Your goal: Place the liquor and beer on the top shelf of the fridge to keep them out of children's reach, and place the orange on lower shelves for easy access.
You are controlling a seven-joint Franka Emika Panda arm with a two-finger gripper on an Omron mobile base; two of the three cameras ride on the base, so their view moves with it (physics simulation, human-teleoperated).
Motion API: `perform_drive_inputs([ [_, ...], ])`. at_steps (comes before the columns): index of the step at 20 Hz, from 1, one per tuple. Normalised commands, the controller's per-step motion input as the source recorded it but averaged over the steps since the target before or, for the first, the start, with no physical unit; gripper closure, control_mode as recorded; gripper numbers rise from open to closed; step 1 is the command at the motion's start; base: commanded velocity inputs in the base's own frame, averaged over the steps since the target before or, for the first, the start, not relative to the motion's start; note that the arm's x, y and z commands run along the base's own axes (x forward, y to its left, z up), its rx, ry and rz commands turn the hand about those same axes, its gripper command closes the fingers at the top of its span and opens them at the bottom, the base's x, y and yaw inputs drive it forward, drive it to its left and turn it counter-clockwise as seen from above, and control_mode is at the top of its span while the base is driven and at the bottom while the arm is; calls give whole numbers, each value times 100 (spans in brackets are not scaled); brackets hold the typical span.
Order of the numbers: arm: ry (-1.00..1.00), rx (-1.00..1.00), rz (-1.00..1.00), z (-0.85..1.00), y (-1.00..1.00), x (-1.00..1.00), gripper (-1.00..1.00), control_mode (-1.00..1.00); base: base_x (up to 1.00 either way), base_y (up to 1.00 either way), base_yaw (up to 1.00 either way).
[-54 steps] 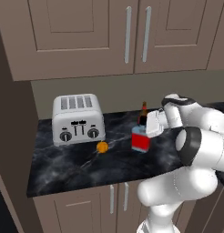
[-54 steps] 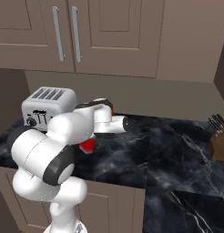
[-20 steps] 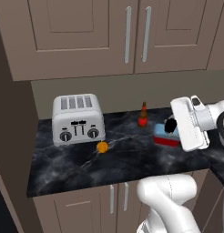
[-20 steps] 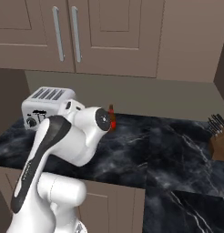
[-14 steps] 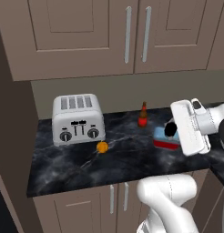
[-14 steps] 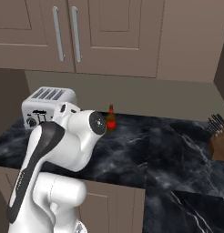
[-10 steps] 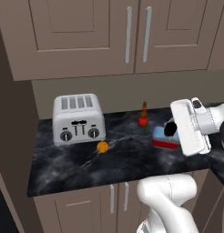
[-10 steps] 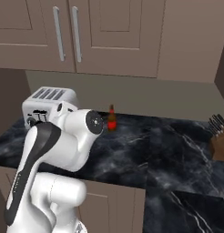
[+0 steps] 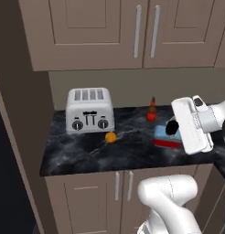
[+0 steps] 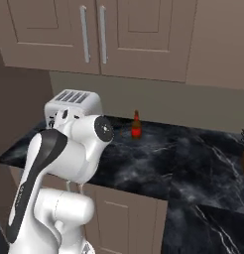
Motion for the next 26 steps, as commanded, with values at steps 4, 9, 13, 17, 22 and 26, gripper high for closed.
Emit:
perform_drive_inputs([
  [4,0,0,0,0,0,0,100,100,-48,15,48],
  [9,0,0,0,0,0,0,100,100,-36,28,59],
  [13,0,0,0,0,0,0,100,100,-22,34,62],
  [17,0,0,0,0,0,0,100,100,-9,47,58],
  [22,0,0,0,0,0,0,100,100,0,68,51],
  [26,0,0,0,0,0,0,100,100,0,73,51],
])
